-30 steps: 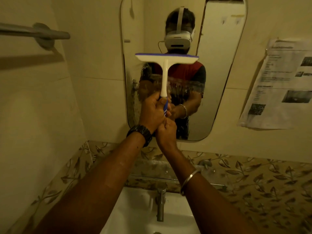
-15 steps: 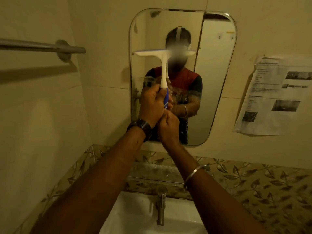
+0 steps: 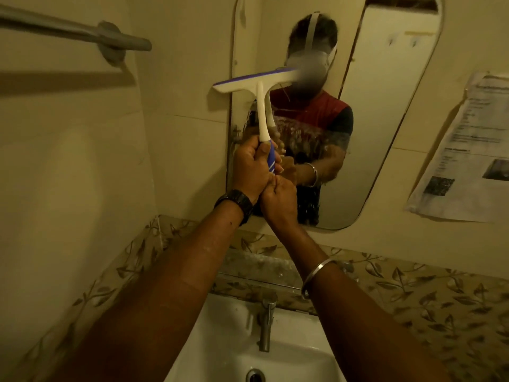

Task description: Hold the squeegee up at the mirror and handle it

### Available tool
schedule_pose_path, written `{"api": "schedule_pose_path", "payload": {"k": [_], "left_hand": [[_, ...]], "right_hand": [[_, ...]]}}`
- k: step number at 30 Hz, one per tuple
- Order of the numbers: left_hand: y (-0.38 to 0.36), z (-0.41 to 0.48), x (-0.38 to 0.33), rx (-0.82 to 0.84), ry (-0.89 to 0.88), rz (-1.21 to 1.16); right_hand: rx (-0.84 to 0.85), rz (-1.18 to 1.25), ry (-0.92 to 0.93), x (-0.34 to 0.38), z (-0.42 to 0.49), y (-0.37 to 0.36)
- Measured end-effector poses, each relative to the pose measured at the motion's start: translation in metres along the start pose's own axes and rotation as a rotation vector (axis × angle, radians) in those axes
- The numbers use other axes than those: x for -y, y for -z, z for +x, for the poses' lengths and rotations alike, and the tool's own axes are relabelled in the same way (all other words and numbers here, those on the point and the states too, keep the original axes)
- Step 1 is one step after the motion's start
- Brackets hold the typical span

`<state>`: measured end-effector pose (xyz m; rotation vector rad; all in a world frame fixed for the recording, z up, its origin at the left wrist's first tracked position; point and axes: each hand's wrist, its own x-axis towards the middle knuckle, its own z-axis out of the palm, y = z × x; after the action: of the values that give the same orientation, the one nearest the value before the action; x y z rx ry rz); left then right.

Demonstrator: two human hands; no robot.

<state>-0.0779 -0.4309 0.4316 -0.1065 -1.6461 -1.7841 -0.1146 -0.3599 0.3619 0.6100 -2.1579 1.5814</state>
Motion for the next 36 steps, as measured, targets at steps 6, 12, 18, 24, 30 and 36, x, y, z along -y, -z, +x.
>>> {"api": "schedule_pose_path", "payload": {"k": [6,12,18,24,30,36], "left_hand": [[-0.004,-0.029,0.041,-0.03,0.065,0.011],[0.003,-0.058,0.041,0.022,0.112,0.004],[0.003,-0.021,-0.041,0.042,-0.059,-0.062],[-0.006,0.043,-0.111,0.013,-0.174,-0.026],[-0.012,0.06,-0.107,-0.015,-0.146,-0.01],[-0.018,0.028,-0.048,0.005,-0.052,-0.003]], "right_hand": [[0.046,-0.094,-0.068,-0.036,-0.029,0.007],[0.029,-0.097,-0.052,-0.034,-0.063,0.013],[-0.069,0.06,0.146,0.042,-0.02,0.018],[-0.099,0.146,0.261,0.107,0.047,0.021],[-0.114,0.116,0.214,0.105,0.06,0.017],[-0.088,0.057,0.061,0.044,0.029,0.014]]}}
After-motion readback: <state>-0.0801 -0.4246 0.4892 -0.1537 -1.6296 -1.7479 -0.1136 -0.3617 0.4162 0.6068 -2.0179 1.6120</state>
